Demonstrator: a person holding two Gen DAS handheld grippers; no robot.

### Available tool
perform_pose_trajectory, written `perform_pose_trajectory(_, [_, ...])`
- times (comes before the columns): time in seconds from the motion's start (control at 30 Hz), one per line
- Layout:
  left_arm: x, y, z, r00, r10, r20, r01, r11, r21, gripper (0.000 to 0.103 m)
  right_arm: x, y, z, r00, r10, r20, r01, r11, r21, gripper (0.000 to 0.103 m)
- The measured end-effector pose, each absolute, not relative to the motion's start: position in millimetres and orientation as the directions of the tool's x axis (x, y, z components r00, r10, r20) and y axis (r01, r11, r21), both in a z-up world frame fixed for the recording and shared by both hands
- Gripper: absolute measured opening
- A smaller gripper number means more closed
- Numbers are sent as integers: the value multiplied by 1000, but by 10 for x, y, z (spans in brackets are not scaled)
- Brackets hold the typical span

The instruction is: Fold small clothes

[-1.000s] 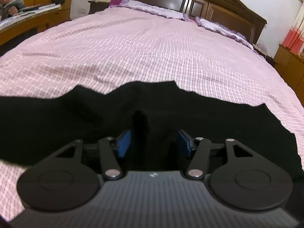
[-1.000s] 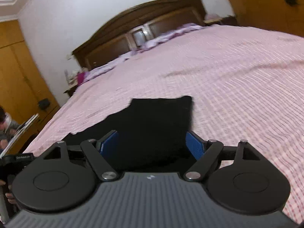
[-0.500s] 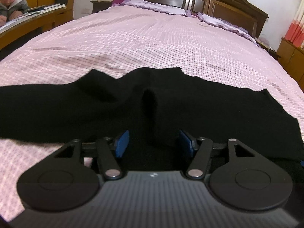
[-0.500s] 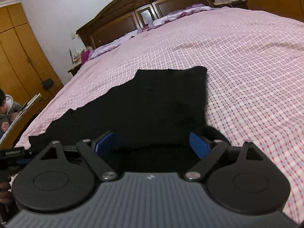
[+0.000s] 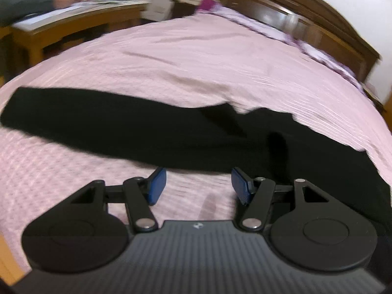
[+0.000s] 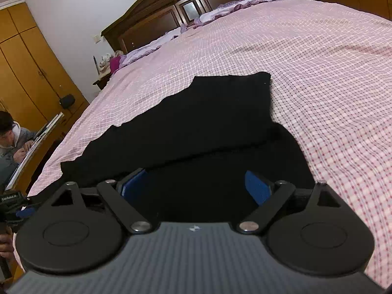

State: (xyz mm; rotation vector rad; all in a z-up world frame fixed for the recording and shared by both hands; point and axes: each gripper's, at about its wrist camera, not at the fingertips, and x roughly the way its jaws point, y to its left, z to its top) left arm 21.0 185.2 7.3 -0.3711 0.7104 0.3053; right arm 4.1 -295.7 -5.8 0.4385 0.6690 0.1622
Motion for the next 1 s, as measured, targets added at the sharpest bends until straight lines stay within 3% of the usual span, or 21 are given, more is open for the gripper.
perform_pose_trajectory(0.27, [127, 2411, -98, 675, 236, -699, -567, 772, -287, 61, -164, -2983, -17, 778, 249, -577, 6, 915, 403, 93])
perform_pose_trajectory(0.77, [52, 3097, -277, 729, 268, -630, -641, 590, -491, 61, -186, -2889, -50, 755, 230, -614, 30, 923, 383, 94])
perform_pose_trajectory(1.0, [175, 3224, -357, 715, 315, -624, -662, 594, -458, 59, -139, -2790, -105, 747, 209, -632, 26, 940, 341, 94])
